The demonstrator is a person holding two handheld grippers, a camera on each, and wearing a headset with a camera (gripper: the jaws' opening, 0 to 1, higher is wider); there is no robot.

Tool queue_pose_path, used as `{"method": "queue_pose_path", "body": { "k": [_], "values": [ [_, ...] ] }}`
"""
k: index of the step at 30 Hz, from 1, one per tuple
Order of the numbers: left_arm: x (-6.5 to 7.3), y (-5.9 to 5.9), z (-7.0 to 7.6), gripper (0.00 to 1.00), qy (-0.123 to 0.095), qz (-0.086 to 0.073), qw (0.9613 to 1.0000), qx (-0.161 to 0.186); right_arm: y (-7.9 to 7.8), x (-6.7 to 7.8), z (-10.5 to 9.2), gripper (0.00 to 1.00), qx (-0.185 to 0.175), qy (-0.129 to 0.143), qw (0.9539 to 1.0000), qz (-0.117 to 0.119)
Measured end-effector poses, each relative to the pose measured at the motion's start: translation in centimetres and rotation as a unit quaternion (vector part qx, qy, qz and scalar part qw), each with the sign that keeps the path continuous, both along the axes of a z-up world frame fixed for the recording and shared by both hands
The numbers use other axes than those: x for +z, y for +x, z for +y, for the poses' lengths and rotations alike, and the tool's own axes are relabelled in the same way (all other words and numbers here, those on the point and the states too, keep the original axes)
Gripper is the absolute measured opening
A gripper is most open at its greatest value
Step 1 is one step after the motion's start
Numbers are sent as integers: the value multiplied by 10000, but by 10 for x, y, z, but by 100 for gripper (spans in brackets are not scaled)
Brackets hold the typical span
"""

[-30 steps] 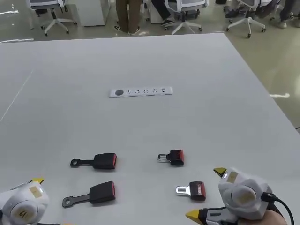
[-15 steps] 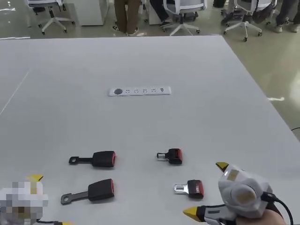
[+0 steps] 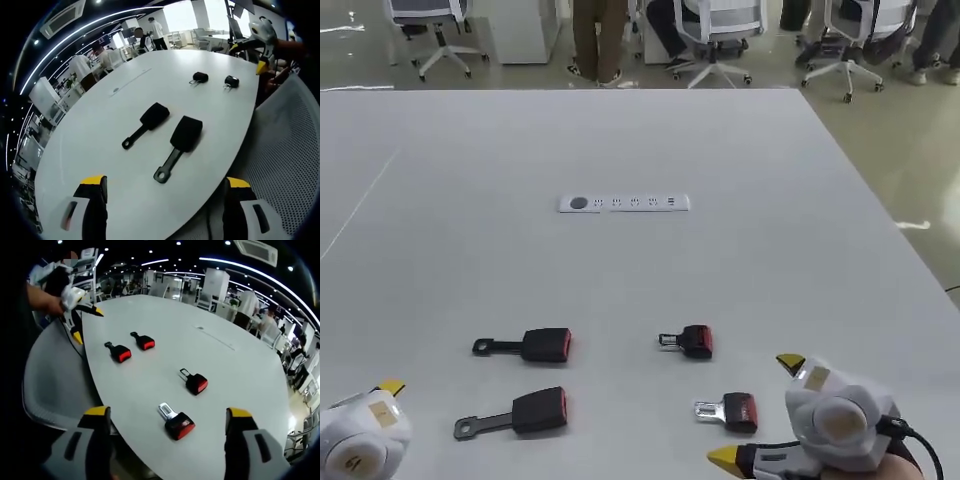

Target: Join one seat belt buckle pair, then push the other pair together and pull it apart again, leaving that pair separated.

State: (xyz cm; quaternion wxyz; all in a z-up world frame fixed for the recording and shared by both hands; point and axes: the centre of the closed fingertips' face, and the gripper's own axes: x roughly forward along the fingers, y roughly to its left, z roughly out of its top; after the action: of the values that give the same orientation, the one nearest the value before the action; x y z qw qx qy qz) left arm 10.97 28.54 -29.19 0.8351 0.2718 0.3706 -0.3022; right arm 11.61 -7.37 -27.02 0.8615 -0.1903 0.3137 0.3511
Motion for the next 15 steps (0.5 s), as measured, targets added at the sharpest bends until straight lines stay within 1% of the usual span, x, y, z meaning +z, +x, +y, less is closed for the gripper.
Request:
{"method": "queue_pose_path", "body": {
  "k": [1,7,15],
  "values": [
    [1,0,0,98,-18,-3,10000,31,-1,-1,-1,96,-4,-33,10000,22],
    [1,0,1,98,5,2,10000,57,-1,-2,-4,95,-24,-16,10000,12],
    [0,-4,0,96,25,20,10000,67,-3,-3,-6,94,-2,-3,10000,18]
  ]
}}
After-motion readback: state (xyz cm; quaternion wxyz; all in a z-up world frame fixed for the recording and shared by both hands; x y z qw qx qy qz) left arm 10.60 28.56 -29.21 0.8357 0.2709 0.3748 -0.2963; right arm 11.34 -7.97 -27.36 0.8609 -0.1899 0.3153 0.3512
